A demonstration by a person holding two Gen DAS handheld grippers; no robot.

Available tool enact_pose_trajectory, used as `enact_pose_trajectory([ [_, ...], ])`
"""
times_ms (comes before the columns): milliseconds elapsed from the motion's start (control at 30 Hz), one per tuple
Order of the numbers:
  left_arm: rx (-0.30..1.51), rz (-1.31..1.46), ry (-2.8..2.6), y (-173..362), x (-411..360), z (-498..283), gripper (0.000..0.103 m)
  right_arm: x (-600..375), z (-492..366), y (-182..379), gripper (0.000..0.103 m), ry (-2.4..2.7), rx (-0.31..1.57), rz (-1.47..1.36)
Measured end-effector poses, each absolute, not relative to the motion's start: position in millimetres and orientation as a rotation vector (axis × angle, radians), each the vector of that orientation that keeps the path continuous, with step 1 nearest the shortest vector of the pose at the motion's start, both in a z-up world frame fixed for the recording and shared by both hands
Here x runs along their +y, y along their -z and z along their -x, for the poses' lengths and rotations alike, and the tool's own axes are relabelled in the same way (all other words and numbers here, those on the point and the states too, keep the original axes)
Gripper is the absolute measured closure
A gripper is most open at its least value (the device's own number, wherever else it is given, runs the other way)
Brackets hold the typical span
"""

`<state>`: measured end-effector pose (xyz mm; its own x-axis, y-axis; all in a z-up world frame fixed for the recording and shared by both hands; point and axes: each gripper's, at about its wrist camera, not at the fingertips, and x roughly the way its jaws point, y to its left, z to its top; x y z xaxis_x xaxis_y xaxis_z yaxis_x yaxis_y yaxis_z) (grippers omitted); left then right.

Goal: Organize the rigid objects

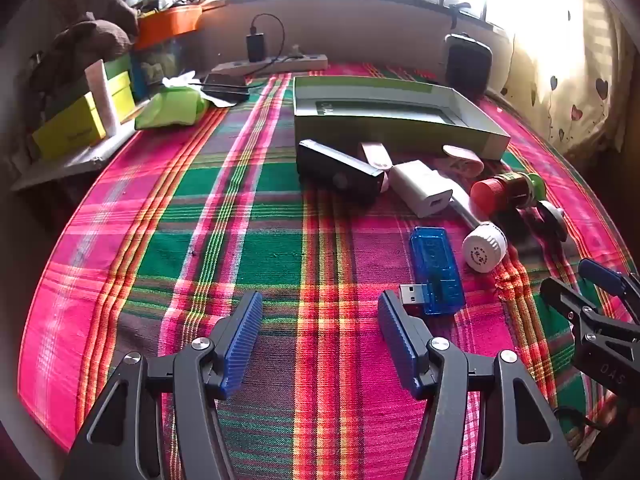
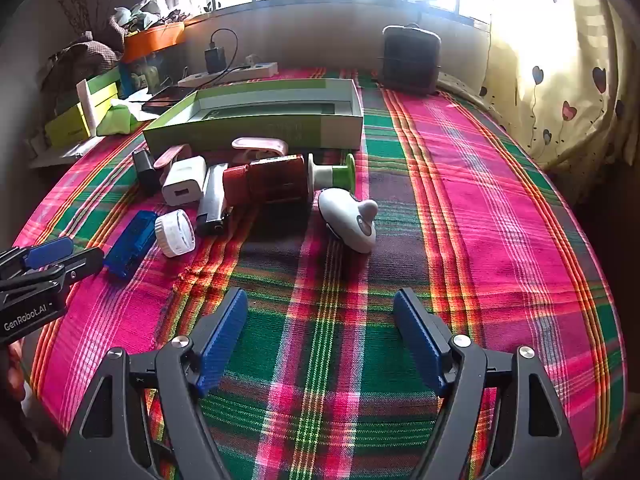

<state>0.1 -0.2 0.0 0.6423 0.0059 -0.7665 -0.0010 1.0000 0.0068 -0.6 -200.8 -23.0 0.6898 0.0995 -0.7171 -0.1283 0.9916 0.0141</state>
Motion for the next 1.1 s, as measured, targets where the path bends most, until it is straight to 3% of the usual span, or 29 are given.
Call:
enact_pose_trajectory([
  [1100, 0.884, -0.003, -0.005, 2.3, 0.6, -11.1, 0.043, -200.5, -2.9, 22.0, 0.027, -0.132, 0.805, 0.044],
])
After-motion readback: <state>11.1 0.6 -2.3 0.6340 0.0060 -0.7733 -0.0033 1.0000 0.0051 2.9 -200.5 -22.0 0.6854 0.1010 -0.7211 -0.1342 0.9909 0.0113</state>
